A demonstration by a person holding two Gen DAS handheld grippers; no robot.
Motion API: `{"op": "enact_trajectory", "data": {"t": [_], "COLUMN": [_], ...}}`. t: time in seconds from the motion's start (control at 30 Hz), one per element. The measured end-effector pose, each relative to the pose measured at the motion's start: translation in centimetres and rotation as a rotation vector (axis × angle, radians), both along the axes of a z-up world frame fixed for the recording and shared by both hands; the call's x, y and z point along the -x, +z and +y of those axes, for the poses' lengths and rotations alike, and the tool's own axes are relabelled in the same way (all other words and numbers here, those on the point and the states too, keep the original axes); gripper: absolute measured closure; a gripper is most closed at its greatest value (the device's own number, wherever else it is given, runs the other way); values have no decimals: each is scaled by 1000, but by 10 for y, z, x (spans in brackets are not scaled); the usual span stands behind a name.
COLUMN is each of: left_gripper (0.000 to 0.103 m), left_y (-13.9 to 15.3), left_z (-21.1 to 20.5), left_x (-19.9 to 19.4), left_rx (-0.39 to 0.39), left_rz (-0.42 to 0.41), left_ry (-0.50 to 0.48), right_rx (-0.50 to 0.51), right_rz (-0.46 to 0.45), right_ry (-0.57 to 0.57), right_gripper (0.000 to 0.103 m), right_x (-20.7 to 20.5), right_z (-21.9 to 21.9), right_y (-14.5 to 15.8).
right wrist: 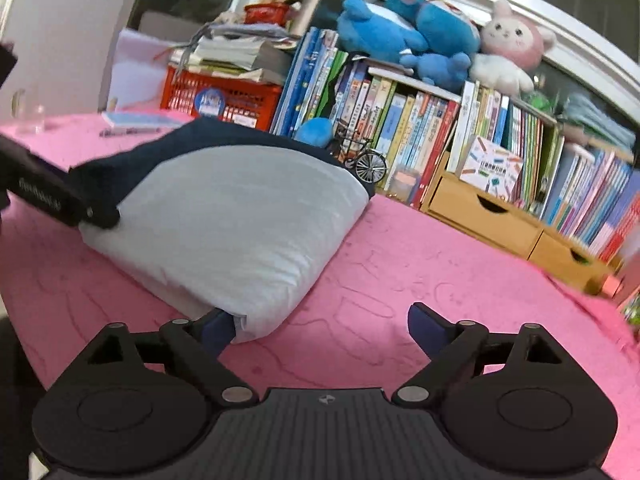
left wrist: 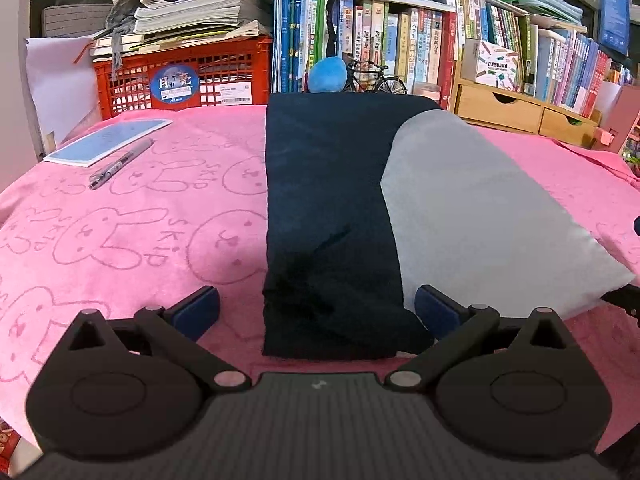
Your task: Fold clothes
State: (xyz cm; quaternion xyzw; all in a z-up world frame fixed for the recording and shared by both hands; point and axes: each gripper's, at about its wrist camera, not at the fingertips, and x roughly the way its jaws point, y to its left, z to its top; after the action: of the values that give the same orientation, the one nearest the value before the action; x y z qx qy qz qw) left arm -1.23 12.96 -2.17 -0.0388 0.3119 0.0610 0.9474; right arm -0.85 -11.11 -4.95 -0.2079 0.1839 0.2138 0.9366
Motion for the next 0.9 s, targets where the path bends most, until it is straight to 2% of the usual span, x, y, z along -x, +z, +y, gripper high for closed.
{"op": "enact_trajectory", "data": {"t": [0.17,0.2,0.3,0.33,0.37,0.4,0.47,0.53,0.63,0.73,0.83,0.9], "left_gripper": [0,0,0,0,0,0,0,0,0,0,0,0], "left_y": [-1,-2,-3,-3,-4,-4,-4,-4,-4,-3,-4,-4], "left_z": [3,3,4,3,3,2,2,1,2,3,3,3], "left_x": [1,1,2,2,3,3,3,3,3,2,3,3], "left_rx": [5,4,0,-4,-5,-6,-7,-8,-8,-8,-8,-8], "left_rz": [-16,-19,-26,-31,-35,-39,-43,-45,-42,-41,-42,-44], "left_ry": [-18,-19,-20,-19,-16,-12,-5,-2,-5,-6,-8,-8], "right_rx": [36,48,198,134,69,7,-74,-102,-160,-207,-186,-155], "right_rz": [9,-1,-111,-52,1,30,16,-20,-36,-12,20,93], "right_ry": [-21,-64,-346,-334,-318,-286,-210,-164,-82,-18,3,2], "right_gripper": [4,4,6,11,22,23,19,11,10,10,10,11], "right_x": [-7,-9,-23,-25,-27,-23,-10,-3,-3,-16,-32,-43], "right_z": [-17,-23,-45,-61,-75,-83,-87,-77,-55,-26,2,17], "right_y": [-8,-9,-19,-14,-8,-2,8,15,24,28,21,8]}}
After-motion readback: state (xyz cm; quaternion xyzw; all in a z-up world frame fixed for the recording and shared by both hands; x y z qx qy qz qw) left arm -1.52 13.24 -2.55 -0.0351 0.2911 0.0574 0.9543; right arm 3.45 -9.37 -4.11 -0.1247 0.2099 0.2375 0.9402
